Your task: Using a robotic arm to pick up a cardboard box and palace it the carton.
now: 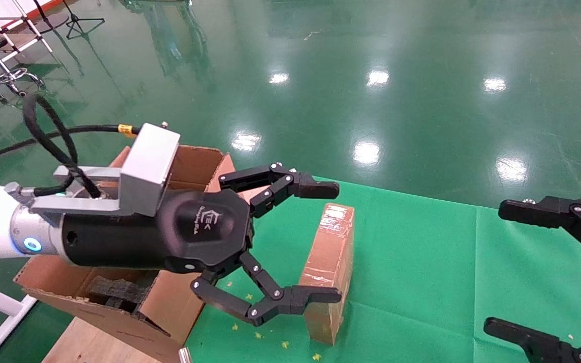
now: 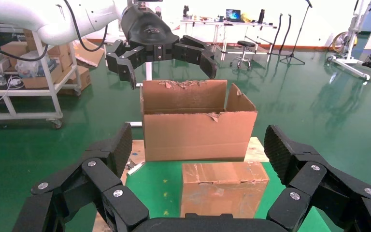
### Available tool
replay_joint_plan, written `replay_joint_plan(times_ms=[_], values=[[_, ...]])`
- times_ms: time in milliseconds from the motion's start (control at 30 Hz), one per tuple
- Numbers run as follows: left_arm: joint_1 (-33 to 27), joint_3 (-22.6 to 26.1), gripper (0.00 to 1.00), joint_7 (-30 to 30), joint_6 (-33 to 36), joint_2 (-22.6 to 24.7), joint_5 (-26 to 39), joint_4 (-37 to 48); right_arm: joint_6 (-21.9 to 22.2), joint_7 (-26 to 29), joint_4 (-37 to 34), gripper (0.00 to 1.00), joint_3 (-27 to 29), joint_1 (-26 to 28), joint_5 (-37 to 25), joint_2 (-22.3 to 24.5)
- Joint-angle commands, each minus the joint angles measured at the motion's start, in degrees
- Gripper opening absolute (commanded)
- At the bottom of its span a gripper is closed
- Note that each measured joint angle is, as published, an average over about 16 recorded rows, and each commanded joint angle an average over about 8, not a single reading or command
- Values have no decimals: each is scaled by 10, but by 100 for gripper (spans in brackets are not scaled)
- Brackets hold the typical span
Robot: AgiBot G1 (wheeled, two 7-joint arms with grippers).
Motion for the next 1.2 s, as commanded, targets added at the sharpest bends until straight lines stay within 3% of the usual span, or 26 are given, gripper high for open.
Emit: replay_joint_plan(times_ms=[33,367,400,633,667,967,1200], values=[[0,0,100,0,0,0,0,0,0,0,0,100,0,0,0,0],[0,0,100,0,0,0,0,0,0,0,0,100,0,0,0,0],[0,0,100,0,0,0,0,0,0,0,0,94,0,0,0,0],[0,0,100,0,0,0,0,0,0,0,0,6,0,0,0,0],[0,0,100,0,0,0,0,0,0,0,0,0,0,0,0,0],[-18,14,100,-22,-3,-6,30,-8,0,0,0,0,0,0,0,0],[-111,75,100,-146,-4,-6,145,-30,0,0,0,0,0,0,0,0]])
